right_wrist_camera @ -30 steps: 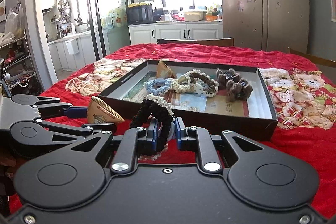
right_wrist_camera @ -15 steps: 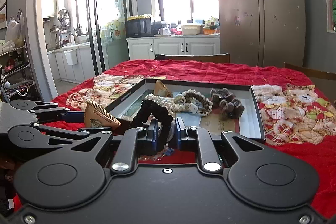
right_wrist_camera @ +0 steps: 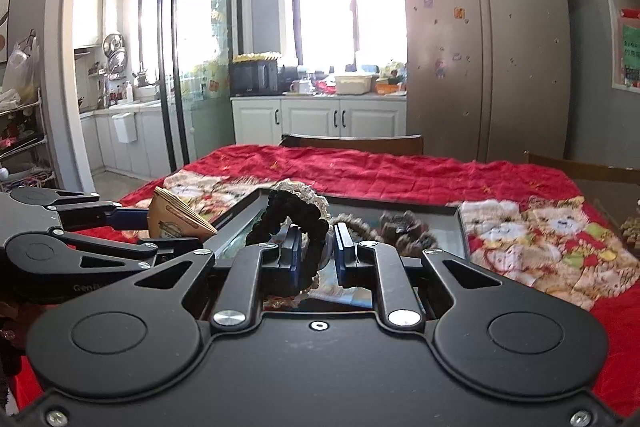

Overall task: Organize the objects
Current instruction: 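Carry the tan packet with the left tool while the right tool carries the scrunchie over the box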

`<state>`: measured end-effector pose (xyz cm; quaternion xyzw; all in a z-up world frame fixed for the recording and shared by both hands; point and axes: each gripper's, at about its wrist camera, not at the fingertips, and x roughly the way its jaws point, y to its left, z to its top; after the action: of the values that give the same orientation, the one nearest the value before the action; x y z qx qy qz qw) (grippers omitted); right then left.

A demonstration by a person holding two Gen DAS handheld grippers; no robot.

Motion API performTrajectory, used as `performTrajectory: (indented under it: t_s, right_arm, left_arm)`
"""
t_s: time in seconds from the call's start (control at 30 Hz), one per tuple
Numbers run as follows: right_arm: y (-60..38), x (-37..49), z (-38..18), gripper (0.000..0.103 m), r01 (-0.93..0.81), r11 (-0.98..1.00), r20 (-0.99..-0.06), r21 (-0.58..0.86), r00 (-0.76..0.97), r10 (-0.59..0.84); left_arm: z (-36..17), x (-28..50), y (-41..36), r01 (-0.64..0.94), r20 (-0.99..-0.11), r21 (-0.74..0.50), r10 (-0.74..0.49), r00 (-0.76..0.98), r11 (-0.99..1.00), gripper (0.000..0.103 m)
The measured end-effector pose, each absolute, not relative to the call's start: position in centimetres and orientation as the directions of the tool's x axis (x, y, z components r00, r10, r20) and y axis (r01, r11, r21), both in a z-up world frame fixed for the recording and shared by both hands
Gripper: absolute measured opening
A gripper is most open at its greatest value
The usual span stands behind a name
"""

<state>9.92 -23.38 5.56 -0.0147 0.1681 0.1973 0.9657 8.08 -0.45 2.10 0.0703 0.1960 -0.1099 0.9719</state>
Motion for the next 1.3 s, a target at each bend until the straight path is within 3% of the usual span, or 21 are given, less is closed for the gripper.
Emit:
performTrajectory:
  t_s: [0.63, 1.3]
  right_arm:
    - [-24.4, 17.4, 8.8, 0.016, -0.329, 0.94, -0.319, 0.096, 0.884, 0.342]
    - [-23.5, 25.0, 6.0, 0.016, -0.26, 0.955, -0.4, 0.146, 0.867, 0.297]
  left_arm:
    - [5.1, 13.9, 0.2, 0.187, -0.369, 0.043, -0.158, 0.916, 0.981, 0.05]
    - [3.5, 18.9, -0.6, 0.151, -0.409, -0.009, -0.141, 0.902, 0.989, 0.05]
